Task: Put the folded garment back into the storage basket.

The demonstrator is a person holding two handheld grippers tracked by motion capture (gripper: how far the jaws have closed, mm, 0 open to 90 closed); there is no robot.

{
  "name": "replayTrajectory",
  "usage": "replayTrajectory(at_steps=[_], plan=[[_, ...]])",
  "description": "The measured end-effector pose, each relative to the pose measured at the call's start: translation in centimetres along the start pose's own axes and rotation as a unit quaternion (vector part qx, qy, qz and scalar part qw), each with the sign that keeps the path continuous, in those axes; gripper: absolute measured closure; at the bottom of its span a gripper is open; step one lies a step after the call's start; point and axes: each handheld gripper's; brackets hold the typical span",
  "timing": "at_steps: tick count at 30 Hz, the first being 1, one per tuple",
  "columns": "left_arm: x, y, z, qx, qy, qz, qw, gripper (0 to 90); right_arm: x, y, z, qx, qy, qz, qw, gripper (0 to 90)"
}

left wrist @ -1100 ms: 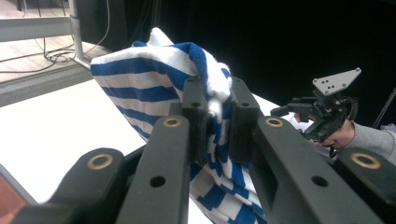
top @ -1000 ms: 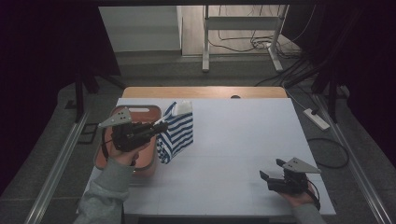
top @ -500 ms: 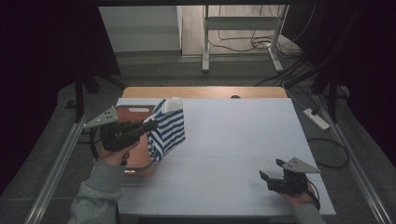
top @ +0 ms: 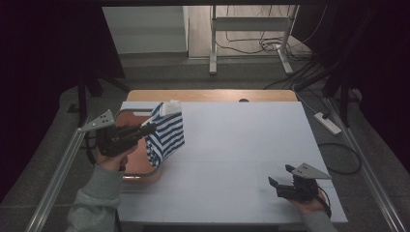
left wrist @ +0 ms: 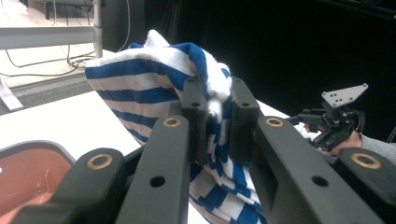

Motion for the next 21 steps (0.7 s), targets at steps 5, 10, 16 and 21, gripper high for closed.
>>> replayTrajectory(at_steps=[5,10,16,21], plan=[[0.2,-0.7,-0.4,-0.009,-0.005,0.001,0.9999,80.5,0.0,0.0,0.0,0.0,-0.001,-0.001,1.0,19.0],[0.3,-1.5,-0.5,-0.013,-0.004,0.004,0.9999,80.5,0.0,0.1,0.0,0.0,-0.001,-0.002,1.0,19.0],[0.4,-2.6,-0.8,-0.016,-0.009,0.012,0.9998,80.5,0.0,0.1,0.0,0.002,-0.001,-0.003,1.0,19.0],[0.5,-3.3,-1.0,-0.022,-0.011,0.015,0.9996,80.5,0.0,0.1,0.0,0.002,-0.001,-0.005,1.0,19.0]])
Point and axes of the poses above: each handheld gripper's, and its own axes: y roughly forward along the jaws, x roughly out of its underside, z roughly to its right, and after that the axes turned 1 degree about x, right-handed
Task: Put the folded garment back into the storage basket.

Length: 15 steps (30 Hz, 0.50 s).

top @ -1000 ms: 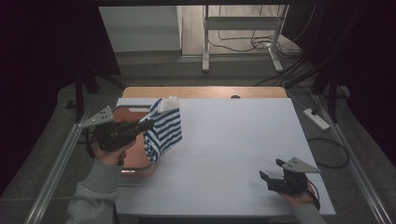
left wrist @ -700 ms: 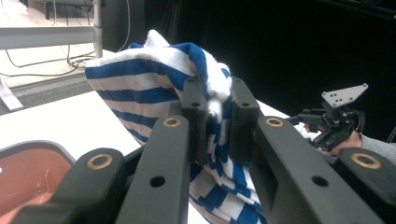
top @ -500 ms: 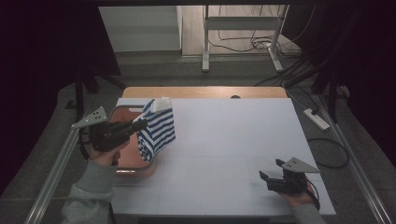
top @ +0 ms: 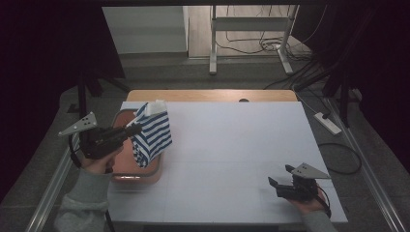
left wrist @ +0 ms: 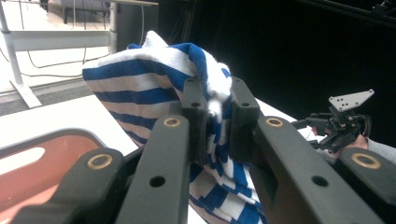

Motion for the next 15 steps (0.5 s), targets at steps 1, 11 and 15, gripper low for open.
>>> replayTrajectory(at_steps=[1,11,15], plan=[[0.0,-0.1,-0.1,-0.002,-0.001,0.001,1.0,80.5,0.0,0.0,0.0,0.0,0.0,0.0,1.0,19.0],[0.6,-1.5,-1.2,-0.021,-0.012,0.0,0.9997,80.5,0.0,0.0,0.0,-0.001,0.002,0.0,1.0,19.0],[0.7,-2.0,-1.6,-0.028,-0.017,0.003,0.9995,80.5,0.0,0.0,0.1,0.0,0.002,0.0,1.0,19.0]])
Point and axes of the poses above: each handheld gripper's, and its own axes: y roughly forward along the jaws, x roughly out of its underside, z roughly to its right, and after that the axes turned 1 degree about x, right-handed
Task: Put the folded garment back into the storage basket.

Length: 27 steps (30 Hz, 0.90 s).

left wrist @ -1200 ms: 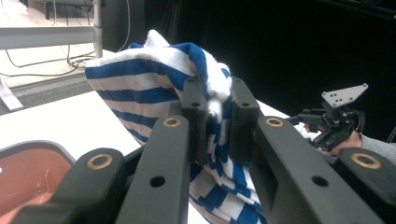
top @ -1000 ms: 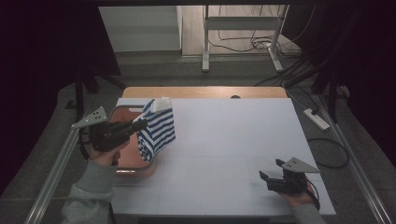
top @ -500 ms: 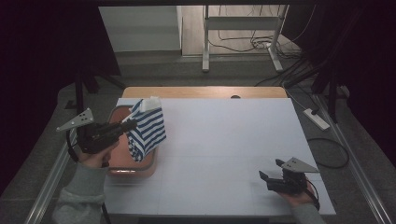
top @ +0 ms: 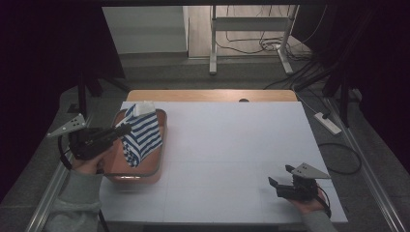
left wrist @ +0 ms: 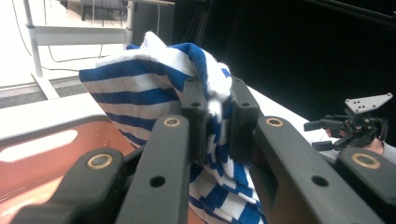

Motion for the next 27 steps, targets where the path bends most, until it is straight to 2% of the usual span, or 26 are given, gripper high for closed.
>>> replayTrajectory(at_steps=[6,14,24,27], plan=[[0.3,-0.6,-0.7,-0.006,-0.005,-0.005,1.0,80.5,0.0,0.0,0.0,0.0,-0.001,-0.001,1.0,19.0],[1.2,-0.1,-1.9,-0.007,-0.016,-0.031,0.9994,80.4,0.0,0.1,0.0,0.001,-0.001,-0.004,1.0,19.0],[2.2,1.5,-2.9,-0.01,-0.023,-0.078,0.9967,80.4,0.0,0.1,0.0,0.002,-0.002,-0.004,1.0,19.1],[2.5,1.9,-3.2,-0.021,-0.021,-0.094,0.9952,80.4,0.0,0.1,0.0,0.002,-0.002,-0.004,1.0,19.1]])
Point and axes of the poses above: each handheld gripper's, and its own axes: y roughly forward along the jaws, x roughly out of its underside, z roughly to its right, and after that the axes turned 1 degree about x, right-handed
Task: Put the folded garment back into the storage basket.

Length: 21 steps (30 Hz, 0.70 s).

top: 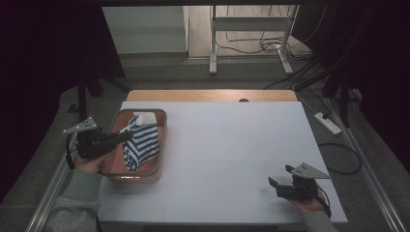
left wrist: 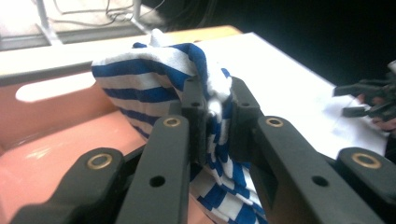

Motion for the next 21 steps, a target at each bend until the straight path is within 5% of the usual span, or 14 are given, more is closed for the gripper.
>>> replayTrajectory(at_steps=[14,21], plan=[[0.3,2.0,-1.2,-0.016,-0.012,-0.05,0.9985,80.3,0.0,0.1,-0.1,0.0,-0.002,-0.002,1.0,19.1],[0.7,2.5,-2.2,-0.064,-0.022,-0.084,0.9942,79.5,0.0,0.1,-0.1,-0.001,-0.001,-0.002,1.0,19.1]])
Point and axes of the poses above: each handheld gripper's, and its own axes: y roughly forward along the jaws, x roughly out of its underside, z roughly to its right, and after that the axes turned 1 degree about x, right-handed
